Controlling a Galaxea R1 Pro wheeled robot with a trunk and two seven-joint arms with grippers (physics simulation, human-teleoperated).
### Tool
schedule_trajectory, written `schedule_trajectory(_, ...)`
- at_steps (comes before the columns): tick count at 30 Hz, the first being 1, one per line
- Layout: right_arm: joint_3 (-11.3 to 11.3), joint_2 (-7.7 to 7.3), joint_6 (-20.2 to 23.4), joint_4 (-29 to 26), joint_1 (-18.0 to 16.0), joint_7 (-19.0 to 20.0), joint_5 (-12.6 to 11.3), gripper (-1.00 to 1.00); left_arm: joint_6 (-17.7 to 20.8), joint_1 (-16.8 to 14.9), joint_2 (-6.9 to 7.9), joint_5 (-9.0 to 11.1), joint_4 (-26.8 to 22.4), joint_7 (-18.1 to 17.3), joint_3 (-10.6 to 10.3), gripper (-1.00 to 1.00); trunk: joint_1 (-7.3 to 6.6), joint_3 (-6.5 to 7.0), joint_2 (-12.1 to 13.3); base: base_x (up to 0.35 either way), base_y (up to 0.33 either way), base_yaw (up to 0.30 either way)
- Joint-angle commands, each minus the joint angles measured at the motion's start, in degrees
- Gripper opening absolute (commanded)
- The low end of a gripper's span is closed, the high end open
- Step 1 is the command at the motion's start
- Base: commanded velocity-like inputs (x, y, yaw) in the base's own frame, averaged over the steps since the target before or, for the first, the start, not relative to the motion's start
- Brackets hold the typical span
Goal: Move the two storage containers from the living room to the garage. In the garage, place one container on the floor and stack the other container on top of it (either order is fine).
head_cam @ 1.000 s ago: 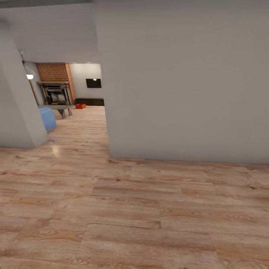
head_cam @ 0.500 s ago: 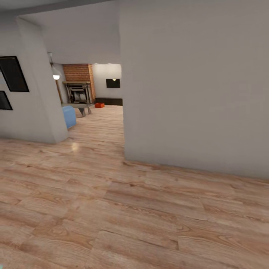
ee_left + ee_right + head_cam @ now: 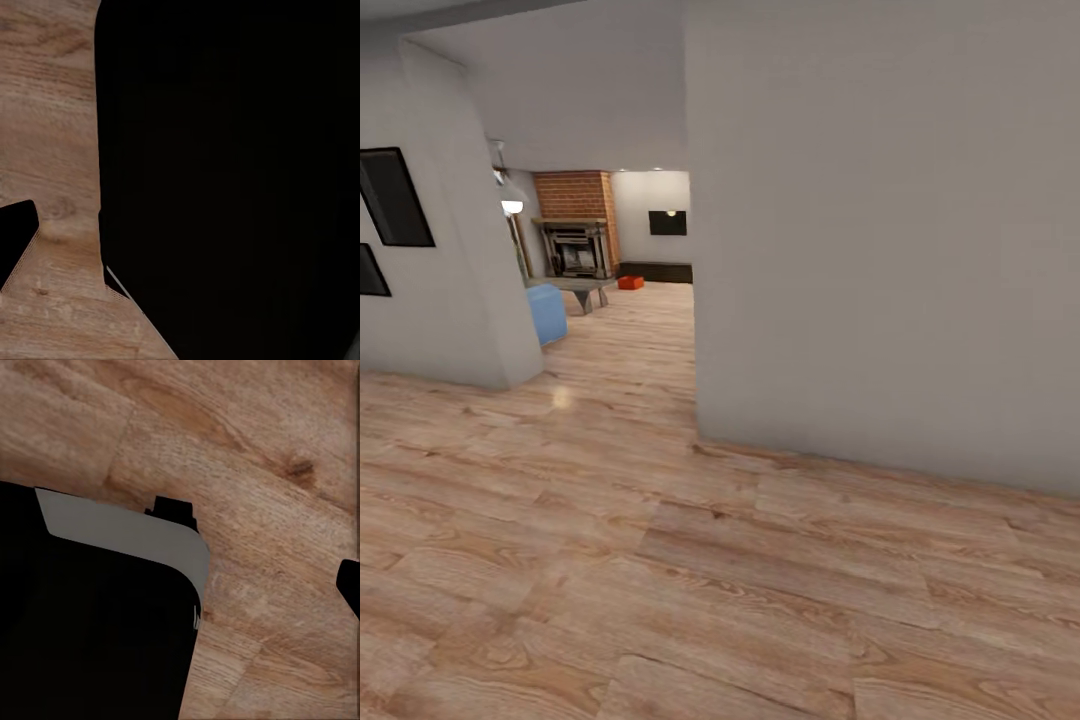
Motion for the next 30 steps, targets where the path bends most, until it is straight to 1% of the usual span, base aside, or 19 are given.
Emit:
schedule_trajectory(1,0.5,0.04,-0.3,0.2,-0.1,0.0,-0.5,1.0,0.0,0.0,0.01,0.3,0.0,-0.1,0.1,1.0,0.03,-0.05,0.0,0.322,0.0,0.0)
schedule_trajectory(11,0.5,0.05,-0.3,0.2,-0.1,-0.3,-0.5,1.0,0.0,0.0,0.01,0.3,0.0,-0.1,0.1,1.0,0.03,-0.05,0.0,0.322,0.0,0.003)
schedule_trajectory(13,0.5,0.05,-0.3,0.2,-0.1,-0.3,-0.5,1.0,0.0,0.0,0.01,0.3,0.0,-0.1,0.1,1.0,0.03,-0.05,0.0,0.322,0.0,0.139)
schedule_trajectory(30,0.4,0.04,-0.3,0.2,-0.1,-0.3,-0.5,1.0,-0.1,0.0,0.01,0.3,0.0,-0.1,0.0,1.0,0.03,-0.05,0.0,0.322,0.0,0.26)
